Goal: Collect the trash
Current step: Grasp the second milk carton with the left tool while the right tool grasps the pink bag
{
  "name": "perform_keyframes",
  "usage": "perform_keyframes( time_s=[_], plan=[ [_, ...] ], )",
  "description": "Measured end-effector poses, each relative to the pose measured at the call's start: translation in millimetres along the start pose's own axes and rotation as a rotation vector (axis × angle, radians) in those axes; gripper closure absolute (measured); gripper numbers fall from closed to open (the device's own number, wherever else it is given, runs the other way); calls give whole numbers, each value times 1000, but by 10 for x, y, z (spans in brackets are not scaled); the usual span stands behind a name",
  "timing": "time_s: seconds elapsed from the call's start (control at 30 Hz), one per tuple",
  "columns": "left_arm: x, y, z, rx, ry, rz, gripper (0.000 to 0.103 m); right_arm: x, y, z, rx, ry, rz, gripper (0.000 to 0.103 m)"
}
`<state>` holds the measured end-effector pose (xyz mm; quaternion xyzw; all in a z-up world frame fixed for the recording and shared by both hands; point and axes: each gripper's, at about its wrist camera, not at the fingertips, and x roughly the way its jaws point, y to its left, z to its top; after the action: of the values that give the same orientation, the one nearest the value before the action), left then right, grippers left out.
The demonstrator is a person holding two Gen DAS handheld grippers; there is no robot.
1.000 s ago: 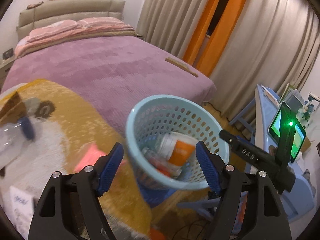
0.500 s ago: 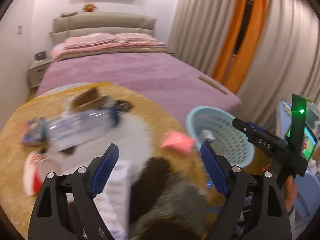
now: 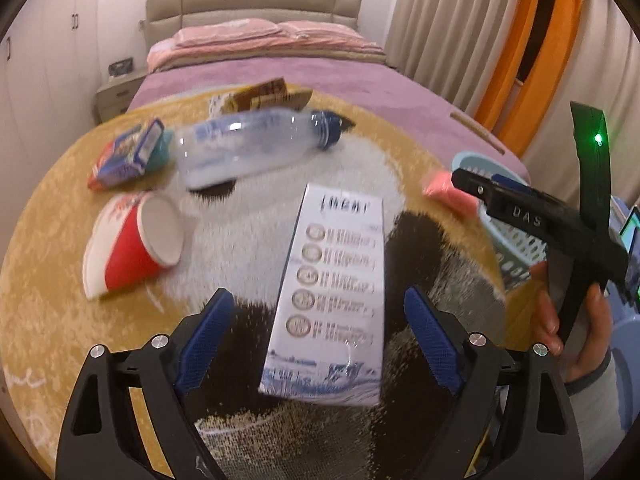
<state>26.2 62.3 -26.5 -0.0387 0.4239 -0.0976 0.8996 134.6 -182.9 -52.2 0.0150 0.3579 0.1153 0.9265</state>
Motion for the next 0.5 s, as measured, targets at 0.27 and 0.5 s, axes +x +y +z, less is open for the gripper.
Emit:
perform_keyframes(
  time_s=[0.27,0.5],
  plan=[
    [167,-70,-49,19,35,74,20,178,-23,-63,5,52,44,27],
    [244,-98,-41,9,51,97,33,203,78,-95,-28,67,69,30]
  ],
)
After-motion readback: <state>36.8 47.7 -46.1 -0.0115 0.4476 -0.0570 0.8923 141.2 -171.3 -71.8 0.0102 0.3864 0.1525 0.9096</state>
